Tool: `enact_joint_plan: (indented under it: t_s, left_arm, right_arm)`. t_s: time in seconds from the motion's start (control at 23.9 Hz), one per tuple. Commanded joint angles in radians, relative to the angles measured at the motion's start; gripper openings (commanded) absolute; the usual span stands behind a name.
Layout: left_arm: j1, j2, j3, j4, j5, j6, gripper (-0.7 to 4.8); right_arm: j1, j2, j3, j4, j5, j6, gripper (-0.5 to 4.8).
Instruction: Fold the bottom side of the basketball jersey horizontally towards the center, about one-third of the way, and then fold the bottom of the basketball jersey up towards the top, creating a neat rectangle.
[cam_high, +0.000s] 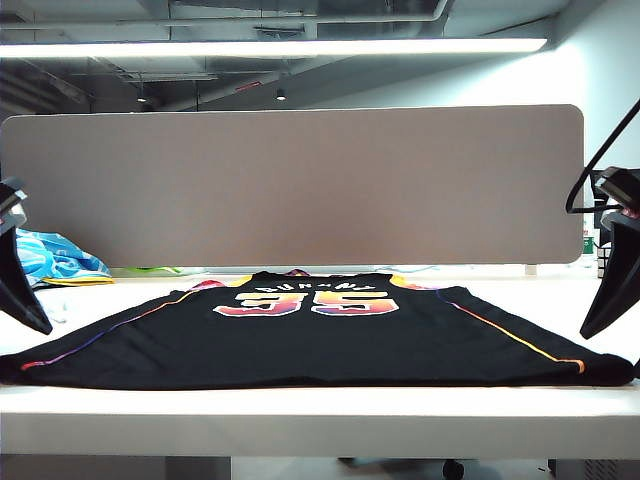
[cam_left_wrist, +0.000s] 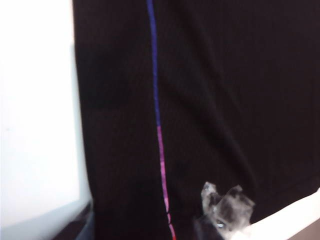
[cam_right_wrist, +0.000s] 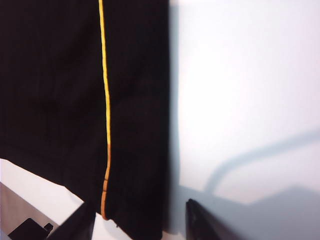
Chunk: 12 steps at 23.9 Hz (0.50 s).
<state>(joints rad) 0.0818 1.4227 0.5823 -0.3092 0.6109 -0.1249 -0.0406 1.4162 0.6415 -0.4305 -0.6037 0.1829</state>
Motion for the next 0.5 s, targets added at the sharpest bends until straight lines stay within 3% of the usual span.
enact_joint_plan:
  t_s: [0.04, 0.38, 0.5]
  left_arm:
    - [-0.007, 0.018, -0.023, -0.150, -0.135, 0.022, 2.47]
    - [-0.007, 0.018, -0.022, -0.217, -0.143, 0.021, 2.46]
    - [-0.007, 0.018, -0.022, -0.237, -0.143, 0.021, 2.46]
  right_arm:
    - [0.001, 0.001, -0.002, -0.015, -0.002, 0.000, 2.45]
    - [0.002, 0.002, -0.002, -0.011, -0.007, 0.000, 2.44]
    - [0.005, 0.002, -0.002, -0.006, -0.053, 0.000, 2.44]
